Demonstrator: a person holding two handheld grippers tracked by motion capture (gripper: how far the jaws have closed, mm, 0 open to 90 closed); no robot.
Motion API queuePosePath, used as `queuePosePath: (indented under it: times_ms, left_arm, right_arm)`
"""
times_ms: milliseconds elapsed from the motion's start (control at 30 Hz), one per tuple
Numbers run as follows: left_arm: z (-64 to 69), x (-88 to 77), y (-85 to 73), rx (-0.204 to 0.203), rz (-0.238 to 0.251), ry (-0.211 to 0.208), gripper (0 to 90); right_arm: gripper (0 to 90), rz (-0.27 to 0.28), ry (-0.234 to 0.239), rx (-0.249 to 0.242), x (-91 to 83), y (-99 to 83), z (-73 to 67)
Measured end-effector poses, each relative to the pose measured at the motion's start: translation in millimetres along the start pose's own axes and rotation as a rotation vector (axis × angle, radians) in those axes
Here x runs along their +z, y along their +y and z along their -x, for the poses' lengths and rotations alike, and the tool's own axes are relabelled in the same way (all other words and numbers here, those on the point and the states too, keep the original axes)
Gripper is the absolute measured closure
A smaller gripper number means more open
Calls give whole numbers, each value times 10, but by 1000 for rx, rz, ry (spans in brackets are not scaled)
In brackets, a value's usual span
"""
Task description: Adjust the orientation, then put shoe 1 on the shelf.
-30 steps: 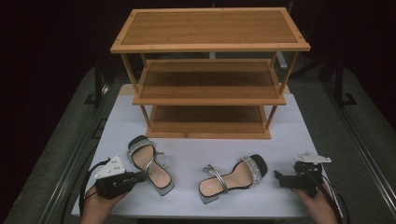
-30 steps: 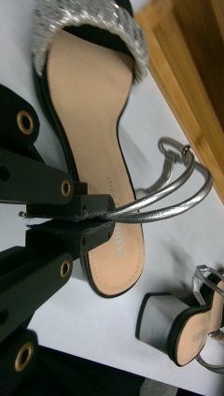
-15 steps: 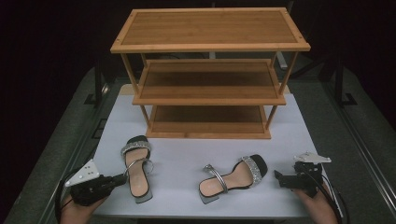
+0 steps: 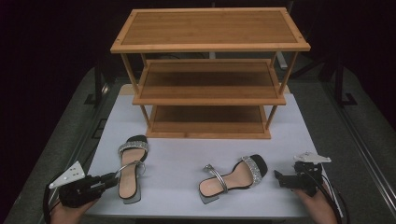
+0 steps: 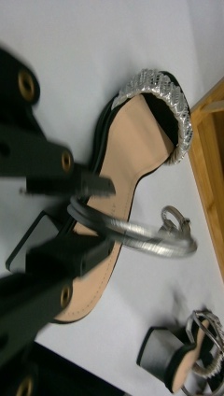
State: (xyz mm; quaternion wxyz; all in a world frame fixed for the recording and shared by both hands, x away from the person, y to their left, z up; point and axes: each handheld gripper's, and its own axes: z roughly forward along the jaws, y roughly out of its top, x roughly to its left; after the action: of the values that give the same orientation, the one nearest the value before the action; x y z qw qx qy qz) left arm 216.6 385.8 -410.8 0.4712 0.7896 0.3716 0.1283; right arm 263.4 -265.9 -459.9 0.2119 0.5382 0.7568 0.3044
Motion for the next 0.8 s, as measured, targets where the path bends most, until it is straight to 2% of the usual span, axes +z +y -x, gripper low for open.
queuePosePath:
  times_ms: [33,67,100,233,433,567,800]
  left_arm:
    - [0,0,0,0,0,0,618]
    - [0,-2,-11,-6,4,-2,618]
    - [-1,1,-24,-14,4,-9,496]
    - [38,-1,-39,-14,15,-16,310]
    - [121,32,-95,-5,-9,-34,140]
    - [160,70,-144,-3,-25,-39,131]
    - [181,193,-177,5,-56,-71,130]
  right_arm:
    - [0,0,0,0,0,0,0]
    - [0,-1,0,0,0,0,-1]
    - [0,0,0,0,0,0,0]
    - [0,2,0,-1,-1,-2,-1]
    - [0,2,0,-1,-1,-2,-1]
    - [0,1,0,0,-1,-1,-1]
    - [0,1,0,0,-1,-1,0]
